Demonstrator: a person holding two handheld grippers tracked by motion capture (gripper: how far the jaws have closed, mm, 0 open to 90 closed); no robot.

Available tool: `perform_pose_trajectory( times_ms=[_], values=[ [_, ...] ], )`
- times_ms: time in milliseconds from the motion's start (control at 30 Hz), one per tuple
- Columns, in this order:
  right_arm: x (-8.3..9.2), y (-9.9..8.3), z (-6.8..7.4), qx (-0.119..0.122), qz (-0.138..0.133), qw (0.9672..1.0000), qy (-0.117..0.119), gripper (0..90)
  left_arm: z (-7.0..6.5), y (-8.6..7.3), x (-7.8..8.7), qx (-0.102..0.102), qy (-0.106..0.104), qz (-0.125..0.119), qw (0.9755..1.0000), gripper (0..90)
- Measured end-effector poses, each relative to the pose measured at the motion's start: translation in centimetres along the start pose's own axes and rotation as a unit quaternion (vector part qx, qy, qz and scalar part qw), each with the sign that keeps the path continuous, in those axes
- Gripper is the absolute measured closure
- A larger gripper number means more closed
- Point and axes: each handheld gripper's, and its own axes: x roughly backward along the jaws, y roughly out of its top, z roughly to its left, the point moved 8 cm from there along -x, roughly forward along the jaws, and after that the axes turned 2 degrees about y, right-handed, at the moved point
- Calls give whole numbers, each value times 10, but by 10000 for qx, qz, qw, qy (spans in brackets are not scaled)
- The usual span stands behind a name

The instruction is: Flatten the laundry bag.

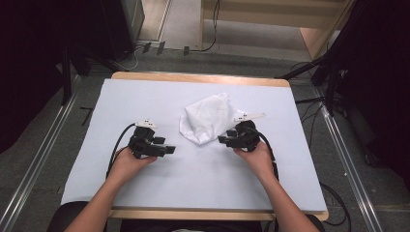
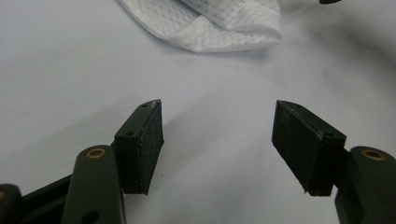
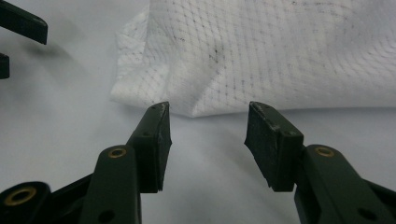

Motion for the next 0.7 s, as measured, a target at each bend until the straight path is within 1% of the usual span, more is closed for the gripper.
perform_pose_trajectory(
  times_ms=[67,167,400,467,533,700],
  values=[
    [-2,3,2,48,27,10000,-22,518,0,-2,2,5,1,-4,10000,345],
    [-3,6,4,45,17,10000,23,522,0,-5,5,27,15,-11,10000,345],
    [-11,15,8,159,74,9998,59,523,2,-12,12,126,98,-50,9999,345],
    [-13,17,10,201,50,9997,91,523,2,-13,14,133,115,-60,9998,346],
    [-13,18,10,187,65,9998,85,523,2,-14,15,145,119,-63,9998,347],
    [-18,22,13,267,91,9995,126,524,3,-19,20,166,177,-55,9997,347]
  ],
)
